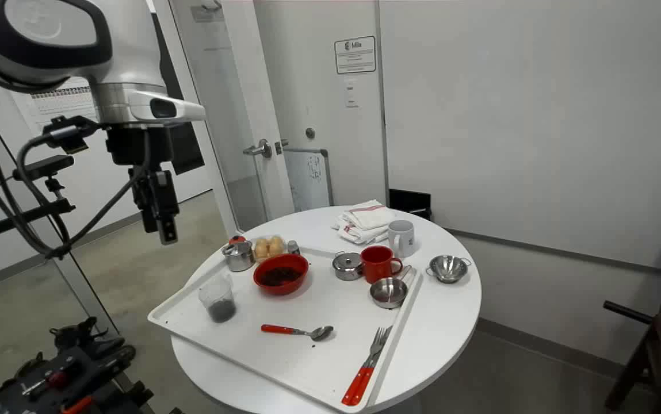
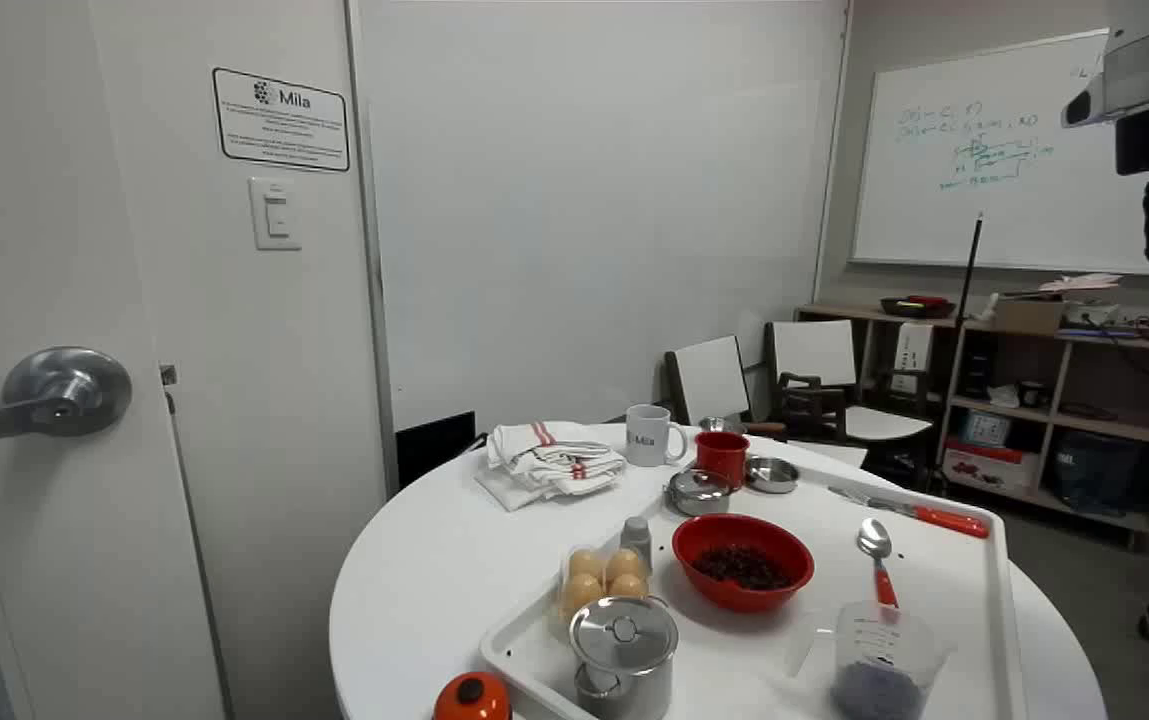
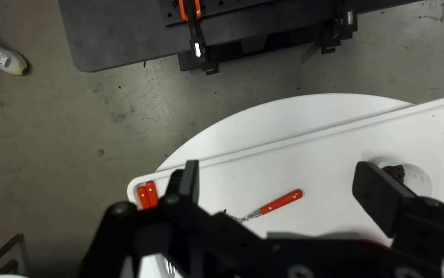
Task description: Pour the contents in the clear jug into the red bowl
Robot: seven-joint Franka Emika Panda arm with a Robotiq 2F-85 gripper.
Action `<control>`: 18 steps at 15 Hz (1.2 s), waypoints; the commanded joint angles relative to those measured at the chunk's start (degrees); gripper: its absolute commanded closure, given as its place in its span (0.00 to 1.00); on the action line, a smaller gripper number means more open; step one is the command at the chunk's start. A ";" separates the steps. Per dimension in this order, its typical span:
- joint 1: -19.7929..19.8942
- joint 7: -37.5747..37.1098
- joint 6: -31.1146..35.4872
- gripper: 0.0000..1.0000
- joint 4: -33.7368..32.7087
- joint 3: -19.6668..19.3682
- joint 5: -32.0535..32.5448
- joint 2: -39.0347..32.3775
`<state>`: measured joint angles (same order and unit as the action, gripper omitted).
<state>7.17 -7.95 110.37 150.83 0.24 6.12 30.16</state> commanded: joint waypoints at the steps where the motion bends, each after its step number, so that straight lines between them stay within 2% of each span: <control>1: -0.53 -0.21 -0.10 0.00 -0.07 -0.51 0.25 -0.02; 13: -0.54 -0.20 -0.10 0.00 -0.07 -0.51 0.25 -0.02; 14: 0.50 -6.31 1.07 0.00 -0.24 0.67 -0.53 -0.47; 18: 0.71 -16.82 2.03 0.00 -2.44 1.07 -5.75 -4.92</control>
<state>7.24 -17.83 111.43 150.50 0.40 3.59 29.12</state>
